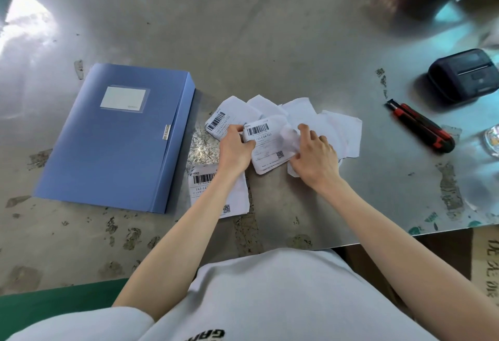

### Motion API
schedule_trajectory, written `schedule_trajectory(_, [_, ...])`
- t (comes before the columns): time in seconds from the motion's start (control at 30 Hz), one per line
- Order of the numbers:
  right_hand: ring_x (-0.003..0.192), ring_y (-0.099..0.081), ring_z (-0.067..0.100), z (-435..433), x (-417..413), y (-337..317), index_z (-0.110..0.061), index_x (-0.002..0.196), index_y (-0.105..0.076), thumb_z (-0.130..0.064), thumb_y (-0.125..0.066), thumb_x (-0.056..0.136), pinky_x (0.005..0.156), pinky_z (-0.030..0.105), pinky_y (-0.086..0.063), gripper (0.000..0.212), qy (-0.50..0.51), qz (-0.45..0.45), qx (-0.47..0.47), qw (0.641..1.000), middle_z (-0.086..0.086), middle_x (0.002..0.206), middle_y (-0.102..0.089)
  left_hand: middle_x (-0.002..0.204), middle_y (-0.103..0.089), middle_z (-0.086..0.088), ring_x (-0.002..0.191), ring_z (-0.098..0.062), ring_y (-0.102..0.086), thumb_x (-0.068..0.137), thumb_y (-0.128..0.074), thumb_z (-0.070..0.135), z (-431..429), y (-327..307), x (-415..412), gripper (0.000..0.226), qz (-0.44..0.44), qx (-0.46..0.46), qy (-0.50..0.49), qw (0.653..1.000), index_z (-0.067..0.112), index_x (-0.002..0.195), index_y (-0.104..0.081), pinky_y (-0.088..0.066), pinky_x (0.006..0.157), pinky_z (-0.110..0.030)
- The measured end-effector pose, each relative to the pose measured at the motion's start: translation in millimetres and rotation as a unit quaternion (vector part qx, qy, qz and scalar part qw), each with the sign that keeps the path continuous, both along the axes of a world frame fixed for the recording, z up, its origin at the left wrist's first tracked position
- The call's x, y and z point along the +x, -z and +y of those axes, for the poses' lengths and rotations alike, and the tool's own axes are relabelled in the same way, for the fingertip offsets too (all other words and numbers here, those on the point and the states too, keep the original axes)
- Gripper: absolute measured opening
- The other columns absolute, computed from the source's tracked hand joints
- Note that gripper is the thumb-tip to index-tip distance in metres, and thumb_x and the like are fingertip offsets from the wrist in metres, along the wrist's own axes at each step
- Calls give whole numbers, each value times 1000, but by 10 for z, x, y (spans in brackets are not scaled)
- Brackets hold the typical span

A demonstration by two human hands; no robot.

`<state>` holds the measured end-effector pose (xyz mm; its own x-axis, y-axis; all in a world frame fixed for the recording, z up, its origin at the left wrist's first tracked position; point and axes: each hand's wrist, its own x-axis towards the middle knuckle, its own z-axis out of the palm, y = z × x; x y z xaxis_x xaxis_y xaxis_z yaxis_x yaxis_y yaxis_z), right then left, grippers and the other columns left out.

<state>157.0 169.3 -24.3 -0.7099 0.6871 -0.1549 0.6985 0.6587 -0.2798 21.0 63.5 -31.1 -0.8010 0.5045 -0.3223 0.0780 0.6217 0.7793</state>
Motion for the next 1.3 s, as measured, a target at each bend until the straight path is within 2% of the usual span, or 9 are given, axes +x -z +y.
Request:
schedule_trajectory(0.17, [84, -50, 36, 93, -3, -38, -12, 133, -30, -4, -49, 72, 61, 35, -34, 64, 10, 49, -22, 999, 12, 115, -45, 103, -59, 2, 94, -15, -55, 89, -60, 11, -4, -5, 7, 24, 8, 19, 9, 1000, 11, 112, -56, -40, 73, -23])
schedule_trajectory(0.23, [83, -46, 33, 120, 3, -33, -13, 131, -32, -4, -49, 74, 60, 36, -34, 60, 1, 43, -25, 999, 11, 116, -43, 104, -59, 3, 93, -14, -55, 89, -59, 9, -8, -5, 20, 23, 11, 25, 10, 1000, 10, 112, -55, -40, 68, -19])
schedule_trajectory(0.33, [84, -51, 36, 189, 7, -26, -9, 121, -38, -3, -46, 80, 63, 37, -35, 43, 41, 85, -59, 994, 12, 114, -48, 103, -58, 3, 90, -12, -54, 89, -58, 5, -27, 10, 22, 22, 12, 32, 9, 999, 10, 110, -54, -38, 59, -13])
schedule_trajectory(0.5, [79, -52, 30, 374, 6, -107, -11, 94, -45, -7, -53, 83, 63, 35, -39, 14, 172, 209, -148, 951, 5, 86, -57, 104, -59, -1, 92, -17, -54, 90, -53, 1, -92, 52, 13, 23, 39, 9, 6, 999, 9, 111, -53, -41, 73, -26])
schedule_trajectory(0.7, [92, -69, 22, 470, 30, -221, -6, 104, -65, -4, -61, 81, 83, 40, -56, 23, 304, 355, -371, 802, 7, 101, -72, 126, -55, -11, 115, -25, -51, 88, -52, -3, -122, 38, 22, 42, 84, 2, 7, 996, 6, 128, -45, -36, 87, -23])
schedule_trajectory(0.8, [88, -71, 26, 380, 36, -265, -4, 96, -68, 2, -60, 82, 80, 42, -57, 17, 297, 405, -494, 710, 10, 95, -74, 136, -44, -9, 126, -21, -40, 92, -58, 14, -123, -1, 95, 47, 129, 38, 23, 991, 6, 135, -41, -29, 100, -22])
schedule_trajectory(0.93, [92, -70, 28, 194, 11, -274, -3, 103, -66, -1, -54, 88, 79, 41, -57, 19, 255, 403, -589, 652, 13, 100, -73, 115, -63, 5, 101, -1, -59, 90, -62, 39, -86, -114, 207, 35, -6, 111, 38, 993, 18, 117, -57, -45, 88, -17])
schedule_trajectory(1.1, [112, -62, 33, 40, -19, -220, 0, 119, -60, -17, -50, 95, 95, 49, -50, 31, 232, 379, -627, 640, 19, 122, -64, 96, -67, 0, 92, -17, -68, 86, -70, 17, -100, -124, 300, 15, -146, 160, -39, 976, 17, 94, -57, -59, 72, -28])
schedule_trajectory(1.3, [74, -71, 19, 56, -13, -139, -5, 88, -69, -7, -51, 95, 79, 40, -58, 20, 276, 369, -567, 683, 3, 77, -75, 107, -67, -10, 98, -23, -68, 89, -63, 7, -266, -106, 222, 13, -183, 172, -75, 965, 15, 96, -57, -59, 78, -41])
